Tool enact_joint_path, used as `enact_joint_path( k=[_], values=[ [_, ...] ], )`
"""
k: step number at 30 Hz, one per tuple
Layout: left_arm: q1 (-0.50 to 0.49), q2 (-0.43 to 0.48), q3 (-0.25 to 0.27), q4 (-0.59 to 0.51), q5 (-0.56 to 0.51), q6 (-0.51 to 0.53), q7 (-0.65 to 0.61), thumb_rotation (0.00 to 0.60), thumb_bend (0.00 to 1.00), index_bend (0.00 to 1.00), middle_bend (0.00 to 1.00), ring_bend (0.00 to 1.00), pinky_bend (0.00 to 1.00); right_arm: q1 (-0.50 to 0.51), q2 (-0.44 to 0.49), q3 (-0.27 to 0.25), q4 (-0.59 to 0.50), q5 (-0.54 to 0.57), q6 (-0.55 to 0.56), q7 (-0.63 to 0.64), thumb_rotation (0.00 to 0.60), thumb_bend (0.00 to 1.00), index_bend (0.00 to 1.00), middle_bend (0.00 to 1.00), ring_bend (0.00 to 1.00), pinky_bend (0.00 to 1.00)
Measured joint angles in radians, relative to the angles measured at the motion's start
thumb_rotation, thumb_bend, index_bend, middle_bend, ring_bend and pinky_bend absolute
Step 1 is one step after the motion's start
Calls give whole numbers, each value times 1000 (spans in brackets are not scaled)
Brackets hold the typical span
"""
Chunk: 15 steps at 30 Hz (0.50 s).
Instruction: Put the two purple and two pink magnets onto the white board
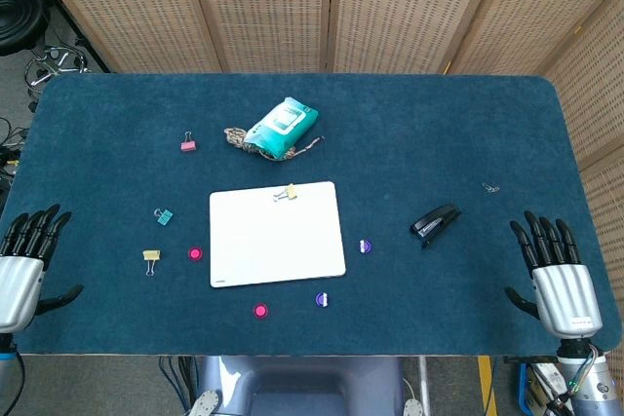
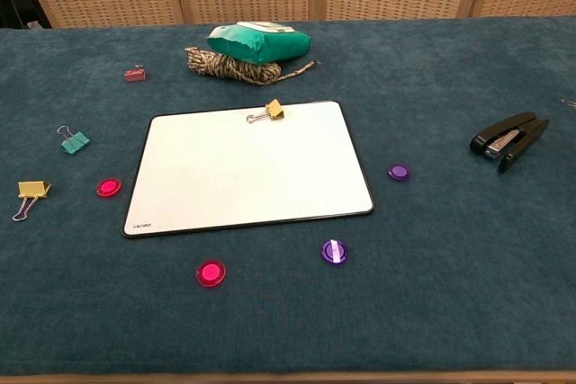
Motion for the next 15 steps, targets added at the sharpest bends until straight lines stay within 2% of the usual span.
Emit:
enact_joint_path(
  k=[9, 15],
  values=[
    [-5, -5, -2, 2, -7, -12, 8, 600, 0, 0, 0, 0, 0, -6, 4, 21, -24, -13, -54, 23, 600, 0, 66, 0, 0, 0],
    [-5, 1, 6, -2, 29, -3, -3, 600, 0, 0, 0, 0, 0, 48, 16, 38, -102, -31, -162, 12, 600, 0, 252, 0, 0, 0]
  ],
)
